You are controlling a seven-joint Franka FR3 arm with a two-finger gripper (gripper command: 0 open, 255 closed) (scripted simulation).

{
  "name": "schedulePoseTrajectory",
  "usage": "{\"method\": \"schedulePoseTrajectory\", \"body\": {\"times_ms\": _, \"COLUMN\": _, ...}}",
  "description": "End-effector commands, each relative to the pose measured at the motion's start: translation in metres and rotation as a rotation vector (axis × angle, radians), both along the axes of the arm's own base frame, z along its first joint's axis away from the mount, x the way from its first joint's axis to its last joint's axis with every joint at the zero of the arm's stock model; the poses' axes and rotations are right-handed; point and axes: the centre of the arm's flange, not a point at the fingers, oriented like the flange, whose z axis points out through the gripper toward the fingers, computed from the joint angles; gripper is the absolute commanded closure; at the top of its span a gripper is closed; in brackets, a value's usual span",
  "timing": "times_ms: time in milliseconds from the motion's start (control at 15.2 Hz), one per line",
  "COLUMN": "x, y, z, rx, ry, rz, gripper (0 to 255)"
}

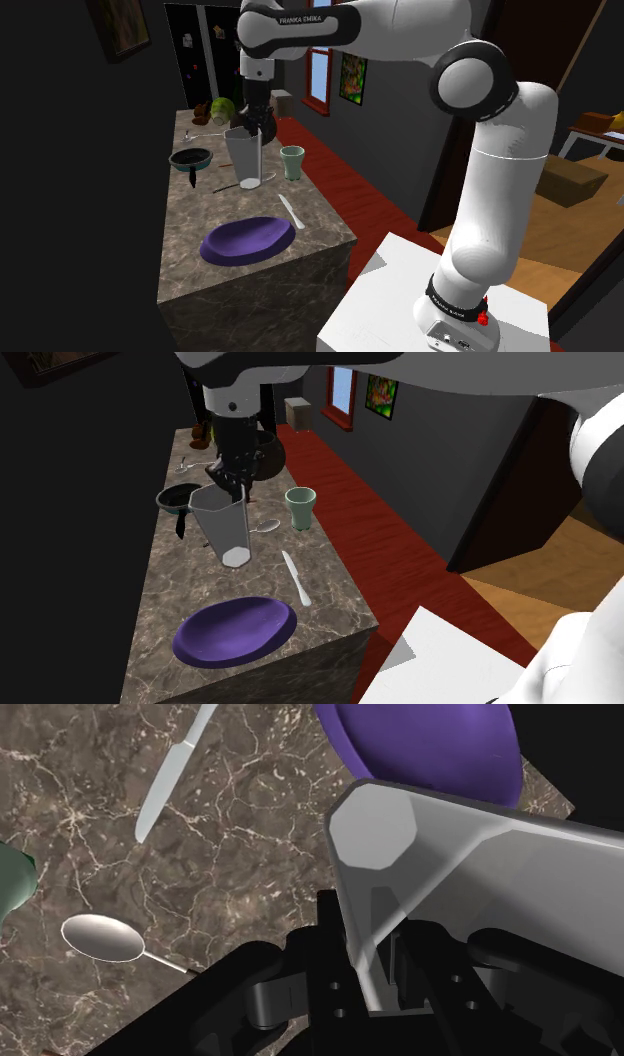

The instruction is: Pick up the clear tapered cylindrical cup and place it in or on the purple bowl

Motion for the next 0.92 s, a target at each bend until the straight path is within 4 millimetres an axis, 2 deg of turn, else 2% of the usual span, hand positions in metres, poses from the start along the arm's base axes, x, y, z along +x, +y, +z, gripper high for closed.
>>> {"method": "schedulePoseTrajectory", "body": {"times_ms": 0, "x": -0.016, "y": 0.021, "z": 0.010, "rx": 0.000, "ry": 0.000, "rz": -0.001, "gripper": 255}}
{"method": "schedulePoseTrajectory", "body": {"times_ms": 396, "x": -0.069, "y": 0.077, "z": 0.039, "rx": 0.000, "ry": 0.000, "rz": -0.001, "gripper": 255}}
{"method": "schedulePoseTrajectory", "body": {"times_ms": 858, "x": -0.069, "y": 0.077, "z": 0.002, "rx": 0.000, "ry": 0.000, "rz": -0.001, "gripper": 255}}
